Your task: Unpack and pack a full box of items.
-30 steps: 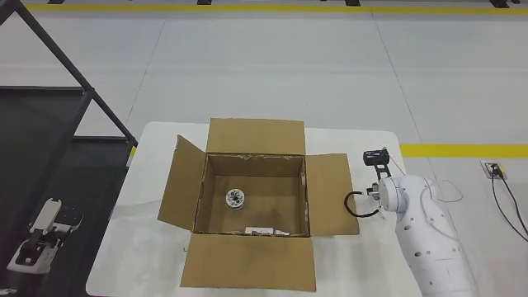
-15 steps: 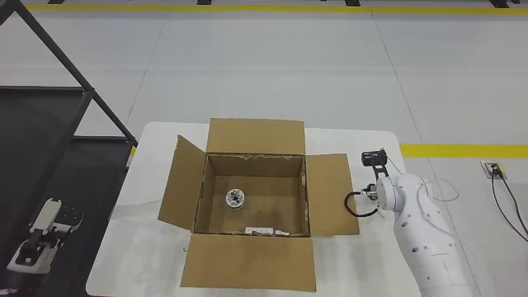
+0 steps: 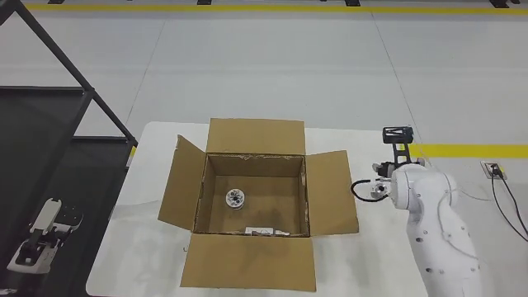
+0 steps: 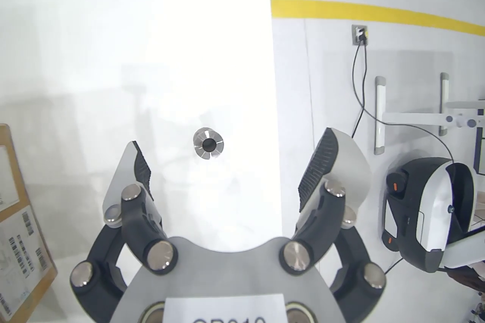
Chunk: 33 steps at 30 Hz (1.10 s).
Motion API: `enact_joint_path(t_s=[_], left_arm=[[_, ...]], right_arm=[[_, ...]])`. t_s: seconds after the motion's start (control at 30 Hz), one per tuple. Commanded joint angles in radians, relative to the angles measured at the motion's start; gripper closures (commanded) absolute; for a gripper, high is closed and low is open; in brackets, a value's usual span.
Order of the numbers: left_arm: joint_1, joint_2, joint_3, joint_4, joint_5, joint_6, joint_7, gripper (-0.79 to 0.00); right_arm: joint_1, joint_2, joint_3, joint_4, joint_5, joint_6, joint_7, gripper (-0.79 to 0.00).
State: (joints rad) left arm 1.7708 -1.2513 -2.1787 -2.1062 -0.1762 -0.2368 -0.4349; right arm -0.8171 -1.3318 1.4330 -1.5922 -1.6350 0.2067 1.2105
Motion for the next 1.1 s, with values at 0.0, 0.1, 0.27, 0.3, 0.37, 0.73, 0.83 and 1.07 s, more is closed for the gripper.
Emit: enact_joint_path(t_s=[0.0,0.1,0.27,0.3,0.37,0.73,0.83,1.07], left_arm=[[0.0,0.0,0.0,0.0,0.0,0.0,0.0,-0.785],[0.0,0.0,0.0,0.0,0.0,0.0,0.0,-0.785],[0.0,0.0,0.0,0.0,0.0,0.0,0.0,-0.785],[0.0,0.0,0.0,0.0,0.0,0.0,0.0,-0.785],[0.0,0.0,0.0,0.0,0.0,0.0,0.0,-0.785],[0.0,0.002,0.008,0.007,0.015,0.018,0.0,-0.785],[0.001,0.003,0.008,0.007,0.015,0.024,-0.007,-0.785],[0.001,0.003,0.008,0.007,0.016,0.025,-0.007,-0.785]], right_arm=[[-0.015,-0.002,-0.015,-0.095,-0.011,0.003,0.001,-0.785],[-0.031,-0.008,-0.055,-0.205,-0.014,-0.003,-0.013,-0.785],[-0.037,-0.02,-0.133,-0.308,0.079,-0.057,-0.069,-0.785],[-0.033,-0.023,-0.152,-0.313,0.108,-0.08,-0.075,-0.785],[-0.019,-0.028,-0.194,-0.307,0.148,-0.127,-0.076,-0.785],[0.149,-0.079,-0.461,-0.077,0.401,-0.336,-0.068,-0.785],[0.206,-0.102,-0.538,0.045,0.456,-0.354,-0.081,-0.785],[0.314,-0.169,-0.68,0.324,0.585,-0.356,-0.186,-0.785]])
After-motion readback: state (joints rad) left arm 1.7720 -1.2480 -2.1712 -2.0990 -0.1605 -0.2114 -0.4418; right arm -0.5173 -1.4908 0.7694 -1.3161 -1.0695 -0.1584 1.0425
